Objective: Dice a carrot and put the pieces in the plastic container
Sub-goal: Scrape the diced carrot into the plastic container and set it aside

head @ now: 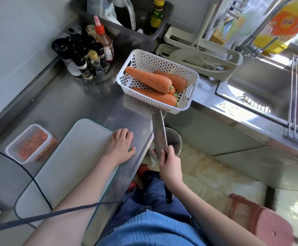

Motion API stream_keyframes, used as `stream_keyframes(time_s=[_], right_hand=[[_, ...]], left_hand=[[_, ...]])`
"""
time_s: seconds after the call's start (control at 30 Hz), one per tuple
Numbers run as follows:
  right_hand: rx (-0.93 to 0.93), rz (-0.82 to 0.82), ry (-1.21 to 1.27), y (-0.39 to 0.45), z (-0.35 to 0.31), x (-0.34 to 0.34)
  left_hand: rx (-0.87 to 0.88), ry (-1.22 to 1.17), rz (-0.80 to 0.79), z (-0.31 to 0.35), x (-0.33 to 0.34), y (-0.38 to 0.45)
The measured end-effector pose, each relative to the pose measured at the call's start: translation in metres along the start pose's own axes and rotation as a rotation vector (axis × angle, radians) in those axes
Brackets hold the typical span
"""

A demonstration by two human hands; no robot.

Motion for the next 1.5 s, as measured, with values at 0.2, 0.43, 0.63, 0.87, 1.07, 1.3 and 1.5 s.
stream_keyframes(time_s=[0.2, 0.43, 0.63, 0.87, 1.07, 1.3, 1.5], right_hand=[[-0.047, -0.129, -0.036, 0.012, -0.013, 0.016], [0.054, 0.034, -0.155, 0.020, 0.011, -0.015], [-0.169, 0.002, -0.366, 0.013, 0.002, -0.016], [-0.691, 0.015, -0.473, 0.017, -0.035, 0.005], [-1.171, -0.072, -0.564, 0.023, -0.068, 0.047], [-1.660, -0.191, -0.674, 0.018, -0.091, 0.096], [-1.551, -0.546, -0.732, 0.020, -0.097, 0.116]], left_hand=[[-0.295, 0.026, -0.084, -0.011, -0.002, -0.017], [-0.508, -0.010, -0.238, -0.023, 0.010, -0.037], [-0.370, 0.037, -0.260, 0.004, 0.013, -0.031], [-0.359, -0.167, 0.040, -0.001, 0.007, -0.032], [-1.187, -0.826, 0.600, -0.052, -0.034, -0.109], [-1.710, -1.186, 0.566, -0.089, -0.025, -0.180], [-1.732, -1.306, 0.642, -0.076, -0.016, -0.199]])
Point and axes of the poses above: each hand's wrist, its own y-axis towards the middle knuckle, its own x-axis out of the palm, z = x × y, the point moved 4 cm from there along y, towards the middle knuckle, and after that the axes turned 8 degrees about z, right-handed, at the moved point
